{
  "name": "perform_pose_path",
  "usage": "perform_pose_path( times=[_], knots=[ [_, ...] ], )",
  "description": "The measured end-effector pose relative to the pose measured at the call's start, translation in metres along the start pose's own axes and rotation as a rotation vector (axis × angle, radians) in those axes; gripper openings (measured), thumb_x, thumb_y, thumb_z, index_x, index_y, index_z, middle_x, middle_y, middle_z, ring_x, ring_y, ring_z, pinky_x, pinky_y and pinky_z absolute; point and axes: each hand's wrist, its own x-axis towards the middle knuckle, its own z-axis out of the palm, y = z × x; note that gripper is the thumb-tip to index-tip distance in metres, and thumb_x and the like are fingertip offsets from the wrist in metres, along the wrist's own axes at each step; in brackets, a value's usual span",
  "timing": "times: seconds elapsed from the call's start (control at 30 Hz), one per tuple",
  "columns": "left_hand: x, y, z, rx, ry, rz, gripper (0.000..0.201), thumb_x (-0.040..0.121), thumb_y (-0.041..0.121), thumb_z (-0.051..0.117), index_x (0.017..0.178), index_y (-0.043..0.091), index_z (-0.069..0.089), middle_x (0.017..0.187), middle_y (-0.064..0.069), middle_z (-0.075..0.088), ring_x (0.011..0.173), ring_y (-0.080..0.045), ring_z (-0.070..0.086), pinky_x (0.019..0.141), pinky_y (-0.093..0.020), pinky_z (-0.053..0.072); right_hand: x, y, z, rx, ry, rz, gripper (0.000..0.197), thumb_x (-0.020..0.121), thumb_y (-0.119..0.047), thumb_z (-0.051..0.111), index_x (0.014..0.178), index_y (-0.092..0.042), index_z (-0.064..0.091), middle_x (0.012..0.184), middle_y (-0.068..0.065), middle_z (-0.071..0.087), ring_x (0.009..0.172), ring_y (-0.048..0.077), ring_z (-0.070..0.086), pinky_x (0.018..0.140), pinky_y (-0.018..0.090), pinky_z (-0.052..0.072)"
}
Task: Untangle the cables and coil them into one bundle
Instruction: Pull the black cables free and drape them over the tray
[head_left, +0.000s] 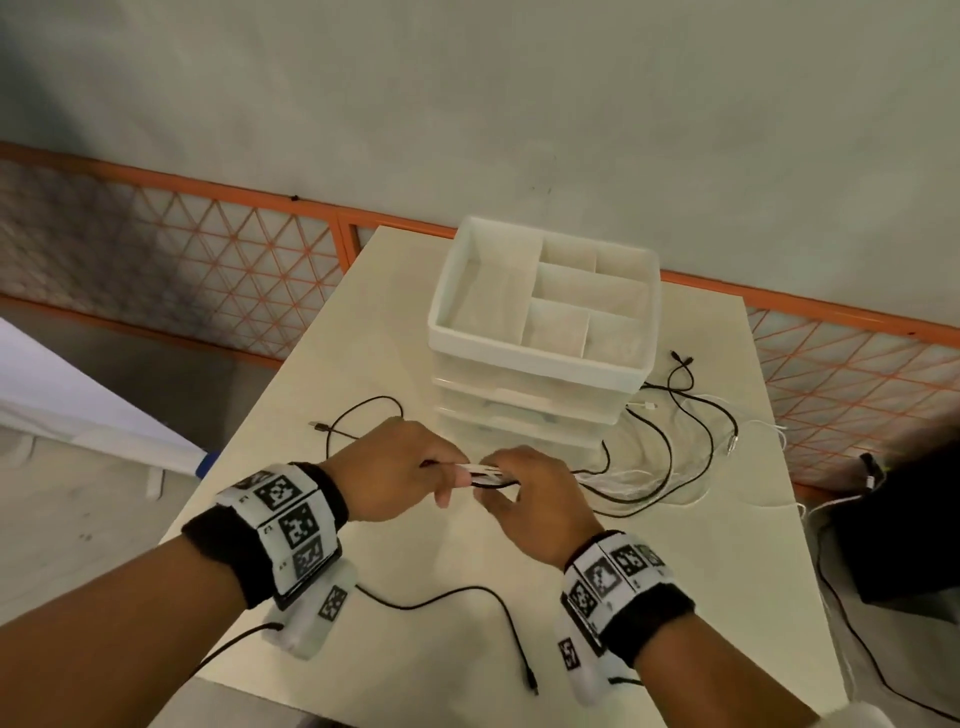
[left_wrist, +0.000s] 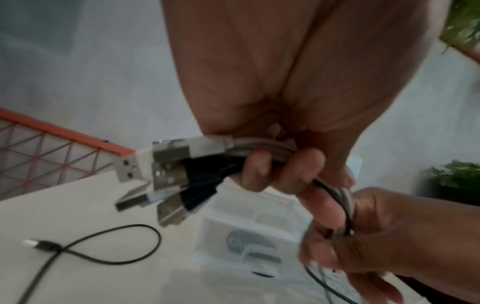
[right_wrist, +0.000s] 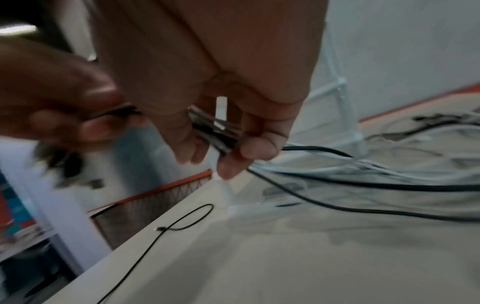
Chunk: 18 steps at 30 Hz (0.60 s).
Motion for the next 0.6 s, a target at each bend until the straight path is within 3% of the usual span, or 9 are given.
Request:
perform_pose_path(
  times=[0.03,0.1,0.2,0.3,0.37,0.43,0.47,0.53,0.6],
  knots=[
    [-0.003,-0.006,-0.003,0.006,-0.033,-0.015,0.031,0.097,0.028,0.06,0.07,0.018,0.073,0.046,0.018,0.055,0.046,-0.006,0.045,0.051,-0.014,0.034,0.003,0.004,-0.002,-0.026,-0.053,0.058,0.015,0.085,-0.033,0.072,0.1,-0.027,0.074,0.098,-0.008,0.069,0.082,0.012,0.062,0.083,0.033,0.053],
    [-0.01,-0.023,-0.007,0.026,-0.137,-0.096,0.028,0.095,0.025,0.061,0.07,0.022,0.072,0.059,0.015,0.065,0.048,-0.003,0.053,0.057,-0.015,0.043,0.006,0.021,-0.009,-0.118,-0.133,0.199,0.011,0.083,-0.035,0.074,0.088,-0.026,0.076,0.09,-0.007,0.073,0.089,0.018,0.067,0.083,0.032,0.053],
    [-0.012,-0.051,-0.004,0.051,-0.155,-0.259,0.022,0.093,0.016,0.057,0.08,0.021,0.075,0.075,0.003,0.073,0.054,-0.007,0.063,0.067,-0.023,0.054,0.002,0.041,-0.014,-0.16,0.112,0.404,0.013,0.085,-0.03,0.072,0.097,-0.027,0.076,0.103,-0.002,0.074,0.099,0.023,0.068,0.084,0.031,0.053],
    [-0.007,-0.073,0.0,0.072,-0.054,-0.369,0.023,0.091,0.013,0.054,0.076,0.018,0.071,0.073,-0.001,0.069,0.058,-0.013,0.065,0.052,-0.014,0.048,-0.004,0.03,0.004,-0.112,0.35,0.344,0.028,0.086,-0.013,0.069,0.114,-0.019,0.072,0.119,0.002,0.069,0.099,0.026,0.068,0.084,0.031,0.051],
    [-0.006,-0.083,0.0,0.046,-0.011,-0.382,0.025,0.091,0.012,0.053,0.073,0.017,0.07,0.073,-0.004,0.07,0.06,-0.016,0.066,0.05,-0.014,0.048,-0.008,0.011,0.026,-0.083,0.354,0.186,0.037,0.082,-0.011,0.07,0.118,-0.022,0.069,0.121,-0.002,0.064,0.079,0.02,0.068,0.076,0.031,0.055],
    [-0.008,-0.09,-0.004,-0.036,0.029,-0.376,0.022,0.093,0.013,0.055,0.083,0.012,0.074,0.077,-0.005,0.072,0.062,-0.016,0.066,0.053,-0.014,0.05,-0.009,-0.01,0.05,-0.083,0.232,0.062,0.028,0.08,-0.018,0.068,0.107,-0.027,0.071,0.108,-0.008,0.066,0.067,0.016,0.063,0.071,0.029,0.055],
    [-0.009,-0.092,-0.007,-0.075,0.043,-0.365,0.02,0.094,0.014,0.056,0.086,0.011,0.075,0.075,-0.004,0.072,0.059,-0.012,0.065,0.05,-0.011,0.048,-0.009,-0.022,0.062,-0.101,0.124,0.026,0.022,0.081,-0.023,0.066,0.102,-0.029,0.072,0.102,-0.009,0.067,0.071,0.015,0.064,0.072,0.029,0.055],
    [-0.012,-0.093,-0.014,-0.126,0.032,-0.321,0.019,0.095,0.017,0.059,0.082,0.013,0.072,0.064,0.004,0.066,0.044,0.001,0.056,0.04,-0.007,0.037,-0.004,-0.045,0.087,-0.132,-0.128,0.024,0.021,0.087,-0.031,0.061,0.105,-0.029,0.072,0.103,-0.008,0.068,0.09,0.017,0.065,0.081,0.032,0.054],
    [-0.013,-0.093,-0.02,-0.128,-0.015,-0.254,0.019,0.095,0.021,0.06,0.079,0.018,0.07,0.06,0.009,0.062,0.039,0.005,0.051,0.045,-0.008,0.036,0.004,-0.065,0.11,-0.177,-0.302,0.065,0.028,0.092,-0.036,0.059,0.116,-0.026,0.069,0.112,-0.004,0.065,0.106,0.021,0.062,0.09,0.033,0.05]
  ],
)
